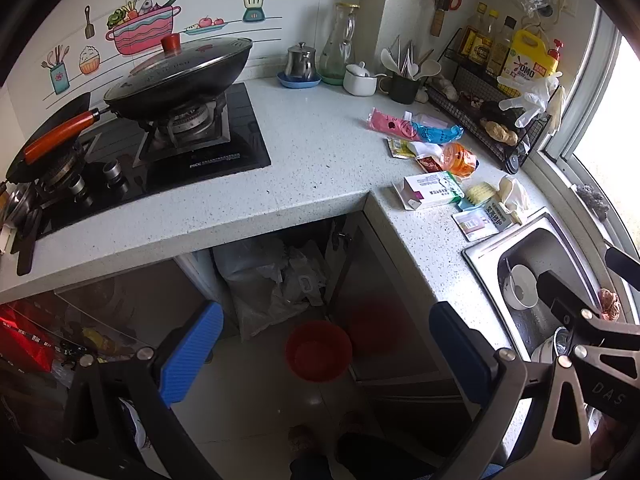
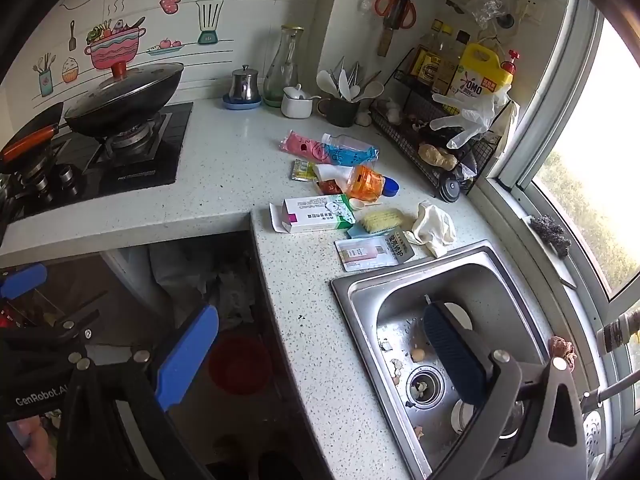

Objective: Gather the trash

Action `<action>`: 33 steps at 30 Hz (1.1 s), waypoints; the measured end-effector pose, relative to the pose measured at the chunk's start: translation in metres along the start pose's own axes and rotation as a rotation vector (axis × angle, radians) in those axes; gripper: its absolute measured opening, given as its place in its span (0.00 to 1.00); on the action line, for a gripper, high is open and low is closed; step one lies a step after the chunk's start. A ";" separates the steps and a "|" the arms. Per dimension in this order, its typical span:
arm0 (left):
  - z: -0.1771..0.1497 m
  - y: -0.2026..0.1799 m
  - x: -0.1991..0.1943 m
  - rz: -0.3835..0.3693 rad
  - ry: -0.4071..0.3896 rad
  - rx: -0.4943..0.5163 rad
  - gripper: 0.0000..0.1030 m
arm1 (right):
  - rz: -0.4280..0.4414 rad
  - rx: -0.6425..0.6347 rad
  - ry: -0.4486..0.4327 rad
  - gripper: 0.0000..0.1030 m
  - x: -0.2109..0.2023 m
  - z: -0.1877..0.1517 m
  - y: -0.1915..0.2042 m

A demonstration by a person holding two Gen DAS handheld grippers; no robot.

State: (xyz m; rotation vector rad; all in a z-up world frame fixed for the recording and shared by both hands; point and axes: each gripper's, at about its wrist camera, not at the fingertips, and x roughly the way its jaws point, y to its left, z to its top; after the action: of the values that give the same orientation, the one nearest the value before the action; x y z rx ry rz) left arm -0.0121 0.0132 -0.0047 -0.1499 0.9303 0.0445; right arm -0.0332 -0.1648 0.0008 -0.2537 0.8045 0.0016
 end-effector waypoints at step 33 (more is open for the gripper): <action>-0.015 0.026 -0.007 -0.052 0.013 -0.021 1.00 | -0.038 -0.035 0.025 1.00 -0.012 -0.010 0.019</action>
State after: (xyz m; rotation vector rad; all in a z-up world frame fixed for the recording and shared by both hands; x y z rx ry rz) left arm -0.0311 0.0371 -0.0114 -0.1938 0.9388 0.0051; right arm -0.0501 -0.1472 -0.0017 -0.3028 0.8253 -0.0230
